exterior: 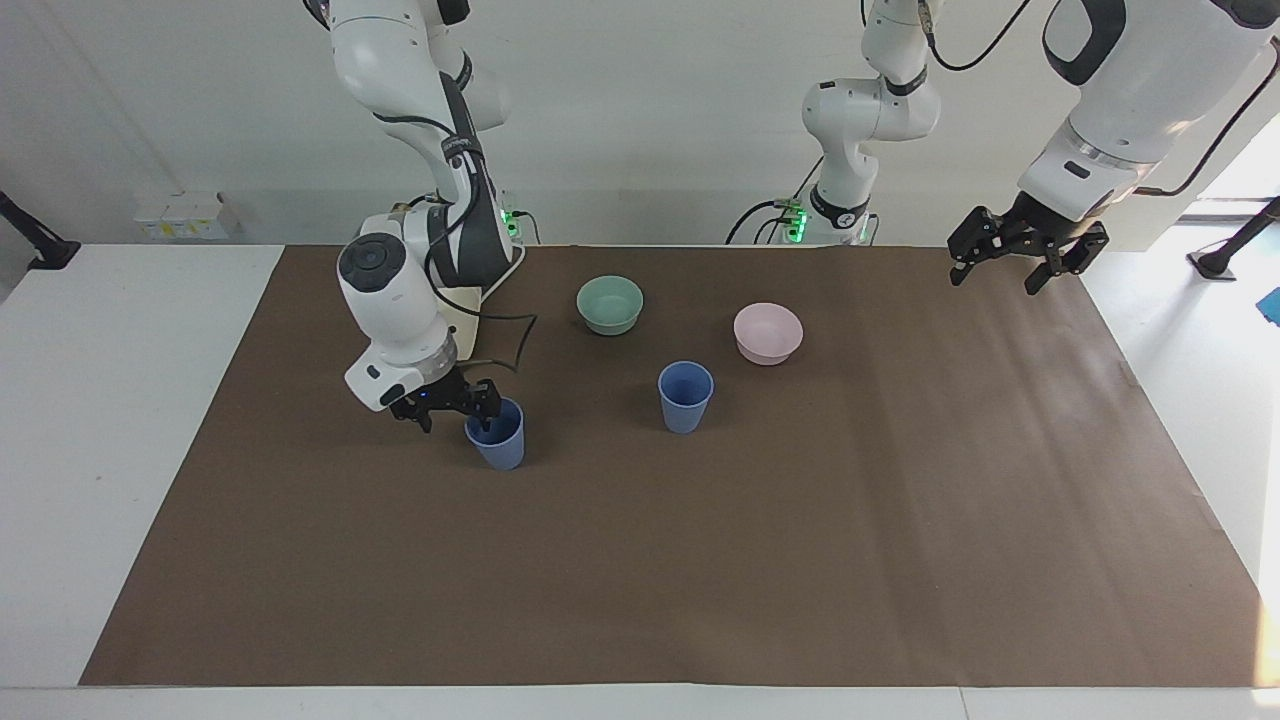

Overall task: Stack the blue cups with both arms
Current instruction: 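Grasp the other blue cup with the right gripper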

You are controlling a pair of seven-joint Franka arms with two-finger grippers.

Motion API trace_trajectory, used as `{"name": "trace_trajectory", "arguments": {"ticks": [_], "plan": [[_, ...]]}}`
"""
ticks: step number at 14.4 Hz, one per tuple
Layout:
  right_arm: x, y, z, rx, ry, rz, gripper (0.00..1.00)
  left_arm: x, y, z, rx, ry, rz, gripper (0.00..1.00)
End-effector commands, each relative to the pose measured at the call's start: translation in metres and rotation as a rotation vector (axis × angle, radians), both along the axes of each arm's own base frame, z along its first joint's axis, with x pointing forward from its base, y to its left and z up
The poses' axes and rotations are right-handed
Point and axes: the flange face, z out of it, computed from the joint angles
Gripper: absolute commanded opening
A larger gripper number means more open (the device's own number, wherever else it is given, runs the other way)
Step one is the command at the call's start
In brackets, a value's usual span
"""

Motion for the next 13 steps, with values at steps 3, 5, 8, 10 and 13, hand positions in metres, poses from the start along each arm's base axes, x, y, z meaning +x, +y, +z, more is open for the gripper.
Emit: {"name": "trace_trajectory", "arguments": {"ticks": [3, 5, 8, 10, 13], "plan": [[0.001, 0.016, -0.006, 0.009, -0.009, 0.015, 0.00, -0.006, 0.018, 0.004, 0.014, -0.003, 0.018, 1.00], [0.002, 0.016, -0.006, 0.008, -0.009, 0.016, 0.00, -0.006, 0.018, 0.004, 0.016, -0.002, 0.019, 1.00], [0.006, 0.018, 0.006, 0.010, -0.011, 0.013, 0.00, -0.014, 0.019, 0.007, 0.017, 0.004, 0.022, 1.00], [0.008, 0.029, 0.027, 0.012, 0.003, 0.021, 0.00, -0.020, 0.020, 0.013, 0.024, -0.002, 0.022, 1.00], [0.013, 0.046, 0.065, 0.022, 0.016, -0.032, 0.00, -0.020, 0.021, 0.014, 0.028, -0.007, 0.022, 1.00]]}}
